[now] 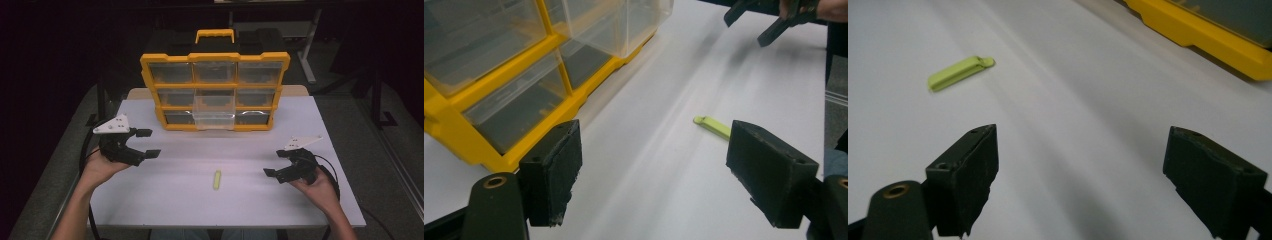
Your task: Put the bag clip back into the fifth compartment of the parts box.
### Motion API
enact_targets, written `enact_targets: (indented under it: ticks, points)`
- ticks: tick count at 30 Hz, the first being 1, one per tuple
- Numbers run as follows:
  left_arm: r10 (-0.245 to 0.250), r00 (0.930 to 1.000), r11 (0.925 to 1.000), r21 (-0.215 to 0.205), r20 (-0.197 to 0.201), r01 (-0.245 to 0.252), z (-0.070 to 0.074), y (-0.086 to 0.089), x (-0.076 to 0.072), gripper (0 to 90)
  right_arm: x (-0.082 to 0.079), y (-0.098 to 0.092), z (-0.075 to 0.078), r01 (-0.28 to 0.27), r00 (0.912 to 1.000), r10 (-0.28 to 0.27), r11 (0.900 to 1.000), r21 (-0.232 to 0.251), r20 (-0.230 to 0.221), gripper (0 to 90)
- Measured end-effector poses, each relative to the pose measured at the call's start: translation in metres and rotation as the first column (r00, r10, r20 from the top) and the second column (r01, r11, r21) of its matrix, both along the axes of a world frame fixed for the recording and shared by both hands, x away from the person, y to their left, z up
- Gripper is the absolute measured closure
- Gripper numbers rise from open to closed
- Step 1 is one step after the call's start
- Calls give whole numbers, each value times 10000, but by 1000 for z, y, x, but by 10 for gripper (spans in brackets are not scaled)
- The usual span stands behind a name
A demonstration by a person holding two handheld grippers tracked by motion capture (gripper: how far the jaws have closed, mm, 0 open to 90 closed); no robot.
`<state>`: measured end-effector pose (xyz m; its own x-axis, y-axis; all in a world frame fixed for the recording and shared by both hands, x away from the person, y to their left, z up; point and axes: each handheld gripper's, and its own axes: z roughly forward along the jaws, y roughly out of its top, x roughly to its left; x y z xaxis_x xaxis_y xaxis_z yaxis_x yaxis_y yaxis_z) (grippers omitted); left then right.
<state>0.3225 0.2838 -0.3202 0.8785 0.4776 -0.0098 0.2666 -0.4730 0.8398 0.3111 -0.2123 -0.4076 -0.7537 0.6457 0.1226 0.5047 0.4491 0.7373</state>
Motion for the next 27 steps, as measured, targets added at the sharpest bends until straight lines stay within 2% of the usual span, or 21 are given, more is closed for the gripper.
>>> enact_targets:
  ticks: [4, 10, 12, 19, 24, 25, 26, 27]
  points:
    - [88, 9999, 9999, -91, -88, -89, -5, 2, -2, 222, -2, 9, 6, -276, 9996, 276, 9996, -53, 105, 136]
    - [199, 9998, 9997, -155, -82, -200, -12, 3, -8, 220, -2, 20, 11, -512, 9987, 512, 9987, -8, 4, 136]
    - [221, 9997, 9988, -426, -104, -225, -15, 4, -12, 221, -1, 23, 11, -530, 9986, 530, 9986, -41, -18, 136]
    - [312, 9994, 9983, -487, -113, -317, -23, 0, -18, 221, 1, 32, 15, -745, 9972, 745, 9972, -6, -54, 136]
    - [350, 9994, 9988, -326, -51, -351, -29, -2, -20, 219, 2, 39, 18, -815, 9964, 816, 9967, 56, -246, 136]
    - [347, 9994, 9990, -292, -18, -347, -30, -2, -20, 217, 3, 40, 17, -902, 9958, 902, 9959, 43, -144, 136]
    - [347, 9994, 9990, -292, -18, -347, -30, -2, -20, 216, 2, 41, 18, -859, 9959, 861, 9963, 80, -285, 136]
    - [392, 9992, 9985, -372, -69, -394, -32, -2, -21, 214, 3, 43, 18, -969, 9951, 969, 9953, 27, -186, 136]
